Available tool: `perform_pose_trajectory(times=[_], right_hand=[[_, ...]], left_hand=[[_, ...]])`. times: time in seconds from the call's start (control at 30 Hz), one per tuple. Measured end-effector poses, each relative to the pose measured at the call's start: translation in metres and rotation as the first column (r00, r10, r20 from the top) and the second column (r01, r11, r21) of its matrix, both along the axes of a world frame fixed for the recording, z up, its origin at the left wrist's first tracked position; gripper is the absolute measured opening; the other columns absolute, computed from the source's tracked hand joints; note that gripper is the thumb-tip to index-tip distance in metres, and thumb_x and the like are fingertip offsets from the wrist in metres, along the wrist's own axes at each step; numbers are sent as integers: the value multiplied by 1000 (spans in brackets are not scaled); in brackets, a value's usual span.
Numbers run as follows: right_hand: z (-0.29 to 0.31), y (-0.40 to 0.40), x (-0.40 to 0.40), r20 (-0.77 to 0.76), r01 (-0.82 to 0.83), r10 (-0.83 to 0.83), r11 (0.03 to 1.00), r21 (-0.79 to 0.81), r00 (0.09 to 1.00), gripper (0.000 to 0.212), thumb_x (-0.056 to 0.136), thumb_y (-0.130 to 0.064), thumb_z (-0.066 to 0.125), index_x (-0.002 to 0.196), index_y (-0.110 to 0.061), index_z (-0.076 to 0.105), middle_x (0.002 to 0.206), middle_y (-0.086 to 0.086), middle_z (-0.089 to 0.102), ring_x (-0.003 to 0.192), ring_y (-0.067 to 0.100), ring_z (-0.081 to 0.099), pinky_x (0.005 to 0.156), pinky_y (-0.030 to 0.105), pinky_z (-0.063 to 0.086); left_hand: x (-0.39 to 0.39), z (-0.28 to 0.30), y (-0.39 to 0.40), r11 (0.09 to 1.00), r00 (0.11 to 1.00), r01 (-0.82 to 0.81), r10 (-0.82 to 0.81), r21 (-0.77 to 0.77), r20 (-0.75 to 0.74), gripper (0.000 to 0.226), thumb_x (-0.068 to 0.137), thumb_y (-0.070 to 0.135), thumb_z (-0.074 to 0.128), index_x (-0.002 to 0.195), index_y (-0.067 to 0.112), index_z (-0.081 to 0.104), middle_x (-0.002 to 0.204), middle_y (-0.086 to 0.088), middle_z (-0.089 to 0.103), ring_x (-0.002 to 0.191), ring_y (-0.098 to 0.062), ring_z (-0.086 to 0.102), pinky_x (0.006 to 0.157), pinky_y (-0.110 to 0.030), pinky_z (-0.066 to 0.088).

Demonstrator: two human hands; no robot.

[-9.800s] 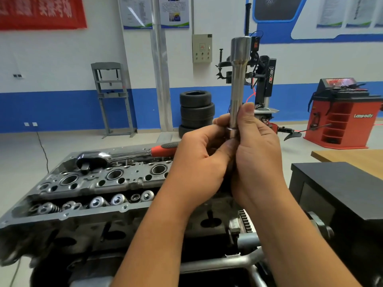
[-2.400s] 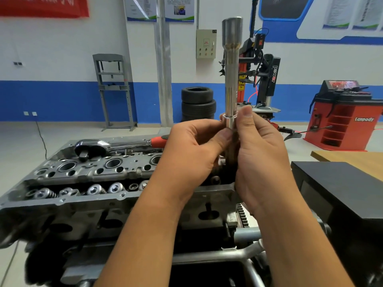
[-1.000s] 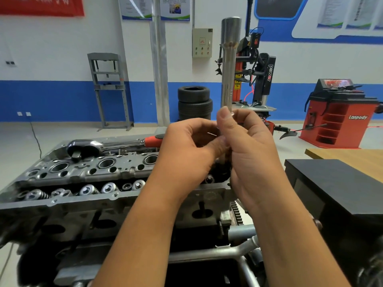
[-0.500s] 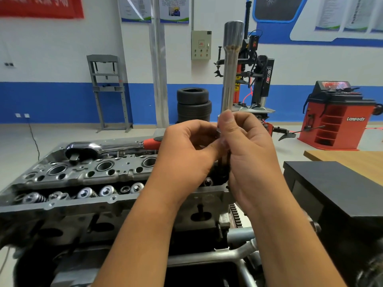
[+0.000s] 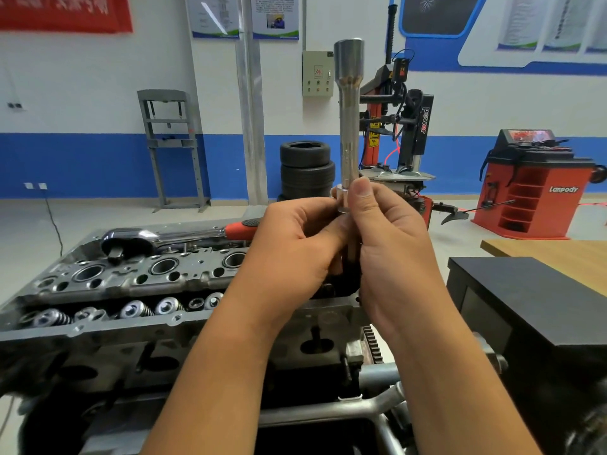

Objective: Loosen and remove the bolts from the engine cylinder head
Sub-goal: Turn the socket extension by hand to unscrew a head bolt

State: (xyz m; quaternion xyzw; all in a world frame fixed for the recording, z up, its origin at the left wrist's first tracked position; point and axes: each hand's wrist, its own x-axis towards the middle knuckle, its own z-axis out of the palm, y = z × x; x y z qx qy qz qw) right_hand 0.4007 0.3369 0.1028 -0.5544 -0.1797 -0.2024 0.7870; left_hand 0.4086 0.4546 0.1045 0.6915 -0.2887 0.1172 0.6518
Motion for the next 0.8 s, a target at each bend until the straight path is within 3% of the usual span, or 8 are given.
perform_pose_trajectory(times=[0.07,0.13,0.3,0.37,0.47,0.6,0.67,0.8], right_hand=[[0,0,0,-3,-4,4,1000,21,1000,49,84,-47,62,105,-4,69,93,24,69,85,33,72,71,52,62],[-1,0,0,6,13,-13,1000,26,1000,41,81,-47,69,101,-12,68,89,16,73,89,32,74,84,54,61],[-3,-1,1,33,5,-5,1000,0,999,30,84,-44,70,95,-17,65,82,4,73,79,21,74,68,40,61],[-2,1,0,27,9,-9,1000,-8,1000,28,86,-47,65,91,-19,68,81,5,71,76,22,71,66,43,60],[-1,2,0,-12,52,-52,999,15,999,35,92,-50,57,91,-17,67,76,6,64,61,26,58,47,34,50],[0,1,1,-5,52,-52,994,101,999,32,86,-50,67,92,-19,64,76,-3,68,74,15,67,72,39,59],[0,0,2,23,41,-43,995,96,999,39,76,-49,74,95,-18,60,80,-1,70,76,18,70,73,42,60],[0,0,2,11,18,-19,997,79,1000,36,81,-49,68,95,-16,64,85,7,71,82,27,71,79,53,61]], left_hand=[[0,1,-2,1000,1000,-16,16,-2,-9,15,102,21,65,109,22,79,83,5,76,62,-1,65,56,-16,50],[1,1,-4,995,995,-93,93,19,20,12,98,21,72,108,25,77,90,6,80,76,-5,75,64,-20,59],[3,-2,-3,983,983,-181,179,31,45,17,89,20,82,102,29,76,88,9,80,83,-7,76,67,-17,59],[2,-1,-3,995,996,-87,86,40,37,16,97,17,73,106,30,76,91,5,80,81,-7,76,66,-21,60],[-1,1,-3,998,1000,16,-18,62,20,22,106,16,60,111,29,77,86,-11,74,63,-10,63,57,-19,51],[-1,1,-3,993,997,-64,60,101,37,22,102,14,65,111,31,75,91,9,79,70,1,70,59,-12,52],[1,0,-4,988,992,-122,119,98,36,16,95,18,75,107,28,74,93,11,79,84,-1,75,67,-14,59],[2,0,-4,984,984,-167,163,57,69,14,89,20,80,102,24,77,88,8,80,82,-6,77,68,-21,62]])
